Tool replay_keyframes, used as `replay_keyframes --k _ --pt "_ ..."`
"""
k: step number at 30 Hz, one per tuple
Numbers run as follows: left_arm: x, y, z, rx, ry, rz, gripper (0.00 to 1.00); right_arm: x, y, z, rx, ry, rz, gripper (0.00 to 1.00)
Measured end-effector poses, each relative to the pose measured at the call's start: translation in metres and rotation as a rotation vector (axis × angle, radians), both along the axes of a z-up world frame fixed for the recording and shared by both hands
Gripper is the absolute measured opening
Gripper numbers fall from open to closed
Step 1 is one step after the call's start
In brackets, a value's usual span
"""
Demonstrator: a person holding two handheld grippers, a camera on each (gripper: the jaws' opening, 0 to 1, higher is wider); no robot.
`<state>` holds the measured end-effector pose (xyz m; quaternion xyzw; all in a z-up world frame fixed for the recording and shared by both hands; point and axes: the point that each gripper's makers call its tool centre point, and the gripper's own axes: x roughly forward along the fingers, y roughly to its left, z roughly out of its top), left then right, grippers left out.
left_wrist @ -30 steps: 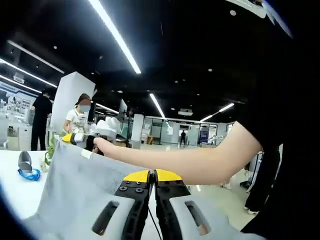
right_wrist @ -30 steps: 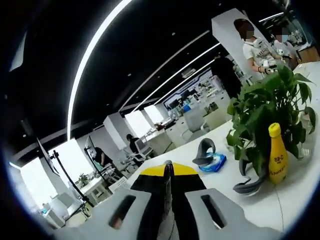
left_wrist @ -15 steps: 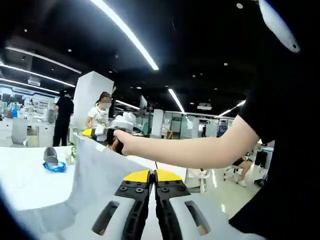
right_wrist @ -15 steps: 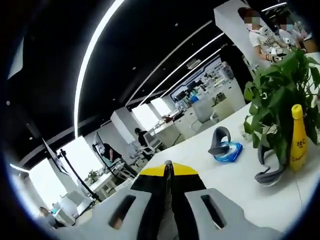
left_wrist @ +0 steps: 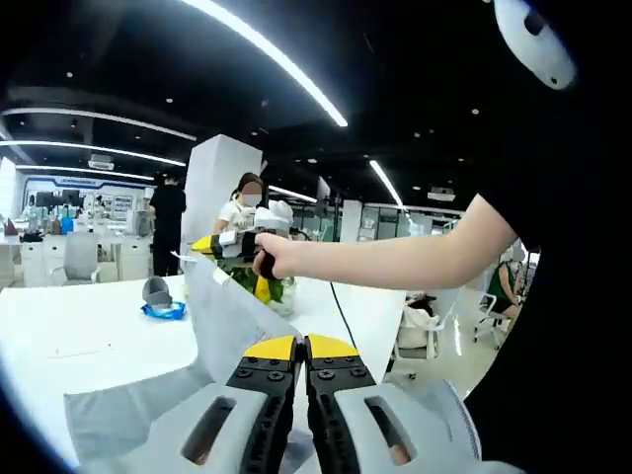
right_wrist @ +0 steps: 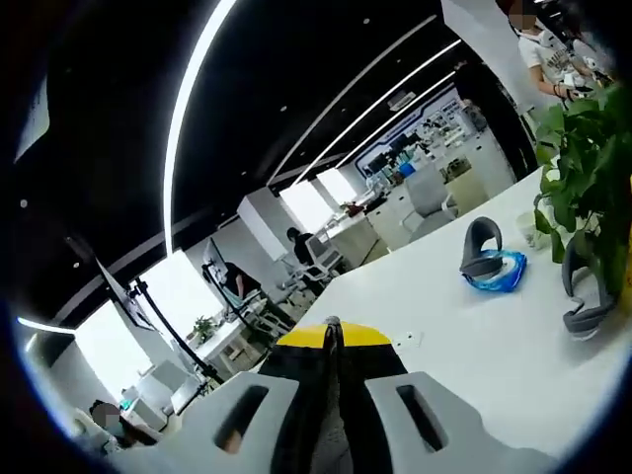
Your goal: Fold the towel on the table until its edges align and the towel forms a compact rectangular stack.
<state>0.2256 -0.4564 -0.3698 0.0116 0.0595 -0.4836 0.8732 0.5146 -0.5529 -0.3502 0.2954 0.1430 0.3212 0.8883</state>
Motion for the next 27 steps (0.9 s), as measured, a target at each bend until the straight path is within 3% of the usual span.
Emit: replay_keyframes --k 2,4,10,12,13,15,24,27 --pt "0.0 0.011 -0.001 -0.005 -0.001 0.003 0.02 0.002 0.017 -0.004 -0.037 -0.006 0.036 0.0" --pt "0.003 0.026 -0.008 -0.036 0.068 0.036 0.02 0.004 0.032 -0.01 -0.044 0.007 0.047 0.0" --pt "0.008 0.062 -0.024 -0.026 0.082 0.115 0.02 0.008 0.073 -0.019 -0.035 0.031 0.085 0.0" --pt "0.009 0.072 -0.036 0.004 0.086 0.121 0.02 0.009 0.082 -0.024 -0.043 0.039 0.091 0.0" --pt "0.008 0.079 -0.051 0.06 0.115 0.113 0.02 0.008 0.09 -0.032 -0.058 0.06 0.109 0.0" --pt "0.009 0.089 -0.064 0.093 0.125 0.112 0.02 0.006 0.1 -0.046 -0.095 0.084 0.115 0.0" --pt "0.008 0.123 -0.081 0.043 0.18 0.09 0.02 0.003 0.124 -0.055 -0.107 0.103 0.121 0.0" --pt "0.005 0.132 -0.076 0.009 0.198 0.109 0.02 0.003 0.131 -0.052 -0.102 0.115 0.127 0.0"
